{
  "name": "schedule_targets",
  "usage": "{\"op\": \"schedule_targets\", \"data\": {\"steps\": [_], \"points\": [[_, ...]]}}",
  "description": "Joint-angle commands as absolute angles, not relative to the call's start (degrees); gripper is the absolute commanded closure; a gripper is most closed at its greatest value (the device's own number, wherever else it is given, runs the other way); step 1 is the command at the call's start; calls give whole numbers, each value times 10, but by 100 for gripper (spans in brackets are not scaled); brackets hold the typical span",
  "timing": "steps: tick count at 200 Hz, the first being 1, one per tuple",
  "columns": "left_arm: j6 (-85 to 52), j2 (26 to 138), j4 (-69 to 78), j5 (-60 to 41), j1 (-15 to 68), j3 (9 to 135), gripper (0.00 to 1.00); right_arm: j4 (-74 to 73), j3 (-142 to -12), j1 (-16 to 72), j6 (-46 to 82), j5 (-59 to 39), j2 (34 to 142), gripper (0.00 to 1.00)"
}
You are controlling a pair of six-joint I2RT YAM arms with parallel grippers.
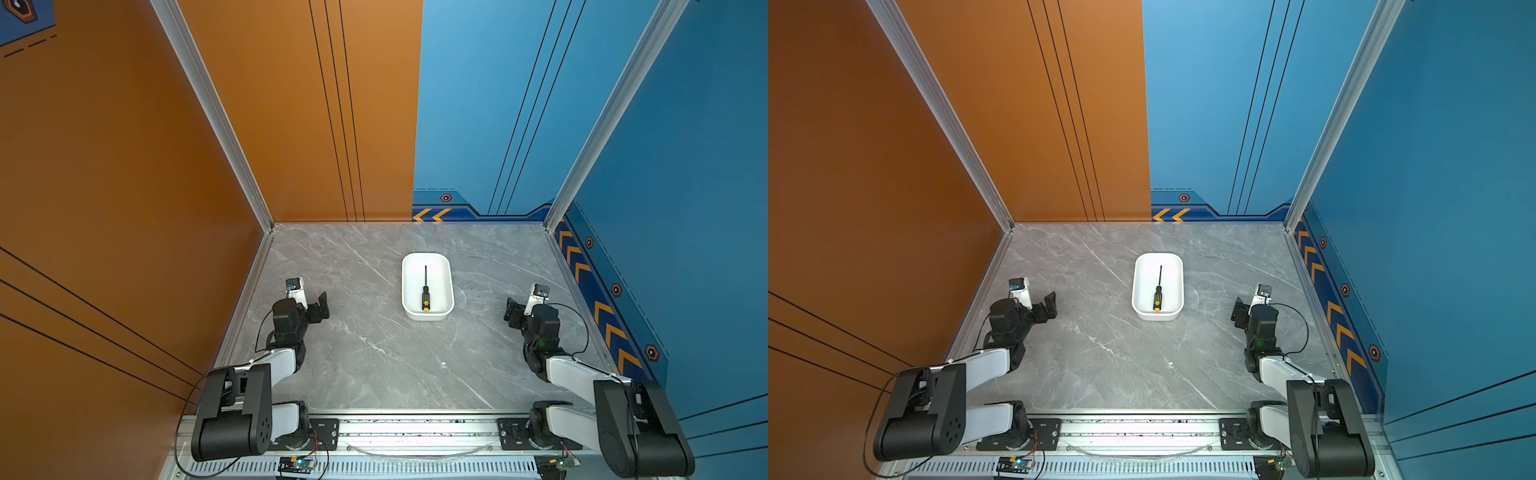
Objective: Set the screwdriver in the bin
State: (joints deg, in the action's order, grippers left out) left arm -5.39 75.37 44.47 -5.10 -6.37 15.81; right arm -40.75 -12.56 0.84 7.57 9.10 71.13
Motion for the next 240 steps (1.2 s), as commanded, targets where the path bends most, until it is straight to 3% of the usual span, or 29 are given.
{"op": "schedule_targets", "data": {"steps": [1, 26, 47, 72, 87, 108, 150, 240], "points": [[-50, 792, 561, -70, -73, 148, 2, -540, -133, 8, 48, 78, 751, 19], [-56, 866, 641, -89, -75, 152, 2, -631, -132, 10, 40, 66, 837, 18], [-45, 863, 640, -92, -70, 146, 2, -720, -126, 15, 38, 72, 906, 18], [-14, 915, 652, -83, -39, 173, 2, -607, -168, 13, 40, 72, 883, 19], [-2, 890, 538, -74, -34, 208, 2, -556, -195, 14, 31, 53, 883, 17], [4, 898, 542, -40, -18, 213, 2, -554, -199, 13, 36, 58, 887, 0], [-1, 897, 537, 4, -10, 215, 2, -544, -203, 13, 39, 67, 886, 0], [4, 897, 528, -9, -8, 218, 2, -520, -216, 5, 40, 40, 887, 0]]}}
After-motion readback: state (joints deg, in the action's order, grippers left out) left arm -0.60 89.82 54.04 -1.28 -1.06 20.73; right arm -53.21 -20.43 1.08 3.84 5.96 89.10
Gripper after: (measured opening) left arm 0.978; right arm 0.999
